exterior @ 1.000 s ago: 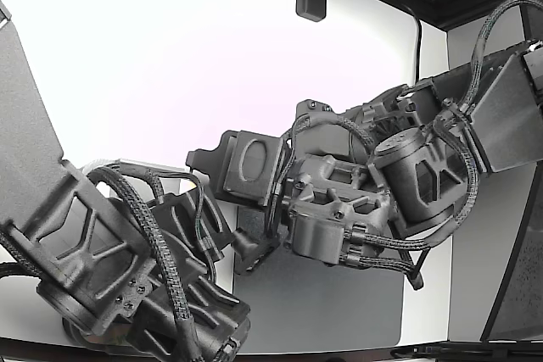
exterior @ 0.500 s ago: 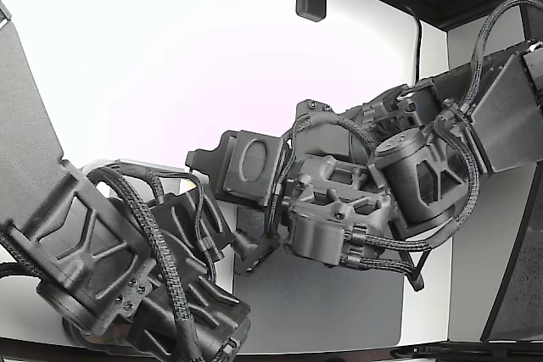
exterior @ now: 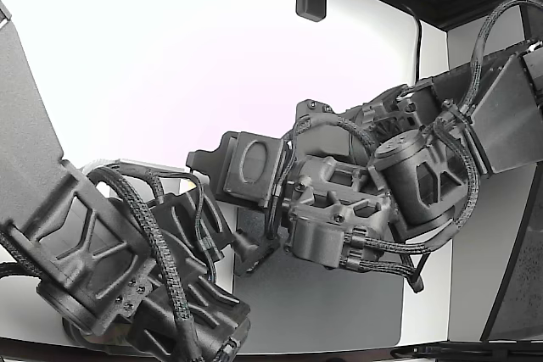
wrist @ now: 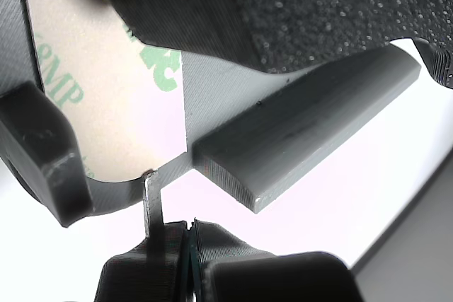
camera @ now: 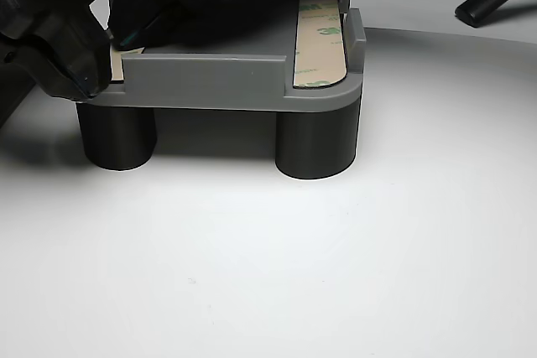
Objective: Peel off protective film from adhesive tape.
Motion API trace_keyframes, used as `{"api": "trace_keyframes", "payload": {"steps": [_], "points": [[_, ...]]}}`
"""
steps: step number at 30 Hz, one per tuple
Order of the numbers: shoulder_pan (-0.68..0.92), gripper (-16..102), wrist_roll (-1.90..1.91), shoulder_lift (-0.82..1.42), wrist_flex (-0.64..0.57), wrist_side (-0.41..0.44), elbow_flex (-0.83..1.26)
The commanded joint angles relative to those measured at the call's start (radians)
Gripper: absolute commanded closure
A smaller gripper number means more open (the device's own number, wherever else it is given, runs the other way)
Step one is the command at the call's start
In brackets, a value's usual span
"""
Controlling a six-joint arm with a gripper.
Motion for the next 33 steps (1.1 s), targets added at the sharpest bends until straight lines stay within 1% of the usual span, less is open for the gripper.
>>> {"api": "trace_keyframes", "payload": {"steps": [1, 33], "points": [[-0.006, 97, 0.0, 0.015, -0.005, 0.005, -0.023], [-0.006, 97, 0.002, 0.006, -0.003, 0.008, -0.028]]}}
